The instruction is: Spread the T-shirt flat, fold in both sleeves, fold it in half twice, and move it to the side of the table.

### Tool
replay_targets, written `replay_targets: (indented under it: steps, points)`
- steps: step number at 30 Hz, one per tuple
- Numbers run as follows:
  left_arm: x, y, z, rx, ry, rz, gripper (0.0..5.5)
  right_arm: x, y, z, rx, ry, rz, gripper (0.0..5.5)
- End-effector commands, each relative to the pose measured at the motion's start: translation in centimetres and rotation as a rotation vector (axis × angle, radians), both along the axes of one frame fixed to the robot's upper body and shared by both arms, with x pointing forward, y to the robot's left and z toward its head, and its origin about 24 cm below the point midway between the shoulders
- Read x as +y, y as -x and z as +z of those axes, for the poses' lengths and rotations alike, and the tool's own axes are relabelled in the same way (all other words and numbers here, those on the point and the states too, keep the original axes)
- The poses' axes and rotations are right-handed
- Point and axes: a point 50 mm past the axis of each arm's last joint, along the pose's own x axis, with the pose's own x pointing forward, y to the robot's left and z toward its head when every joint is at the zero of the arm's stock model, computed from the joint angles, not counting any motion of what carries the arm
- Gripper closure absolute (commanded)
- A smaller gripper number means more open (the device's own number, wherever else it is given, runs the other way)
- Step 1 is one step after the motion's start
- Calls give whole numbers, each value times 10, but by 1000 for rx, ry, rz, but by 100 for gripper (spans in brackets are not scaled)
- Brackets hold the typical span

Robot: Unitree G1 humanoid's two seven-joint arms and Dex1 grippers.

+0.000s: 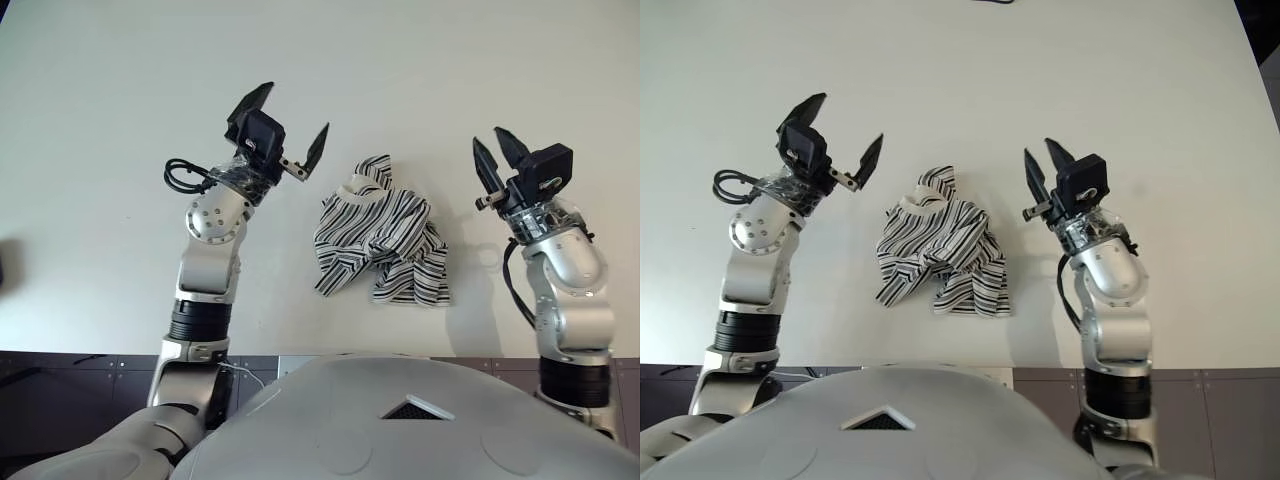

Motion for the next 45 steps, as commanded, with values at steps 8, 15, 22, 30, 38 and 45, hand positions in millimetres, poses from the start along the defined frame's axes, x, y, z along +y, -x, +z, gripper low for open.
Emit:
replay_targets:
  steps: [8,15,22,30,38,45]
  points:
    - [3,42,-55,179,-589,-643,66,29,44,-32,419,175,637,409]
    - [-4,55,-32,277,-353,-764,66,-41,49,-77,537,733,677,409]
    - [-27,65,-9,415,-65,-757,66,-82,-41,-16,60,1145,423,409]
    - [-27,44,4,403,45,-595,66,-48,-43,53,-3,612,487,409]
    - [-35,34,6,364,65,-559,66,1,-30,-37,315,359,554,409]
    - [-30,31,3,367,66,-522,66,-6,7,-78,556,329,685,409]
